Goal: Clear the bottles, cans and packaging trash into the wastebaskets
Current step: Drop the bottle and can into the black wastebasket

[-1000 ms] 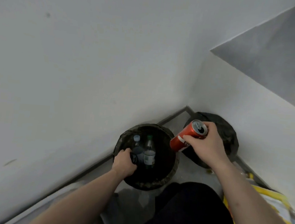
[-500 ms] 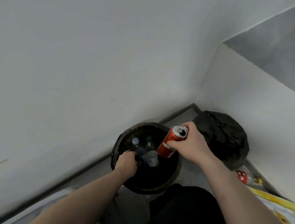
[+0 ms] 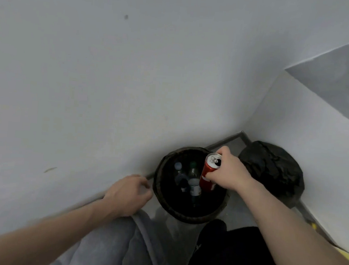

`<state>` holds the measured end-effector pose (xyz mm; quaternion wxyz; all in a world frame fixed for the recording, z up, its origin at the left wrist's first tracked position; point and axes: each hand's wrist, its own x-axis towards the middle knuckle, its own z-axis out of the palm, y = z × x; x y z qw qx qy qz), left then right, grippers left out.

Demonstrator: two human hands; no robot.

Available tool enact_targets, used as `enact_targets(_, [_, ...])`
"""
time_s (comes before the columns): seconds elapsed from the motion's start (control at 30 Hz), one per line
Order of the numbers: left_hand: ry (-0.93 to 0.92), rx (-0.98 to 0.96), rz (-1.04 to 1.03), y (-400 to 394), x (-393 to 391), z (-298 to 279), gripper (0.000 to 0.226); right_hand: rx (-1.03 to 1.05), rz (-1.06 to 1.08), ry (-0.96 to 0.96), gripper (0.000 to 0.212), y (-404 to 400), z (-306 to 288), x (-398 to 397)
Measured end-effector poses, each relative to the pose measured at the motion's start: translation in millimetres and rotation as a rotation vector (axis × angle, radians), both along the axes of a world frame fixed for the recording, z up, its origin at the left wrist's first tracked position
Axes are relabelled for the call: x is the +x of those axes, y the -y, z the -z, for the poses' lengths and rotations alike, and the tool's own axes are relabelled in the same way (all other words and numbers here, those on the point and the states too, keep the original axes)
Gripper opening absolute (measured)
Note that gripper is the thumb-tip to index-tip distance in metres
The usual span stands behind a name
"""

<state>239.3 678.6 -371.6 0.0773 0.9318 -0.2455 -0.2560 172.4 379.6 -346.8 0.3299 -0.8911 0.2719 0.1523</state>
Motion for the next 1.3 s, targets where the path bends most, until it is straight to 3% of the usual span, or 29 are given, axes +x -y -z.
enact_targets(0.07, [0.045, -0.053, -0.083, -10, -18, -7, 0.039, -0.044, -0.048, -0.057, 0.063, -17, 8, 14])
enact_targets(0.2, [0.177, -0.117, -0.026, -17, -43, -7, 0.031, -0.109, -0.084, -0.183, 0.069, -44, 46, 18])
enact_targets(0.67, [0.167, -0.142, 0.002, -14, -31, 14, 0.029, -0.078, -0.148, -0.389, 0.069, -40, 123, 7])
enact_targets(0.77, [0.181, -0.162, 0.006, -13, -33, 16, 0.026, -0.082, -0.170, -0.440, 0.060, -43, 130, 10])
enact_targets(0.87, [0.180, -0.177, 0.002, -14, -33, 17, 0.025, -0.127, -0.185, -0.464, 0.039, -49, 133, 13])
enact_targets(0.97, [0.187, -0.173, 0.006, -14, -32, 20, 0.025, -0.162, -0.154, -0.451, 0.034, -51, 128, 15])
enact_targets(1.13, [0.204, -0.133, -0.016, -13, -33, 18, 0.030, -0.117, -0.110, -0.417, 0.043, -51, 109, 10])
enact_targets(1.3, [0.196, -0.110, -0.006, -13, -34, 9, 0.035, -0.039, -0.085, -0.319, 0.068, -58, 62, 1])
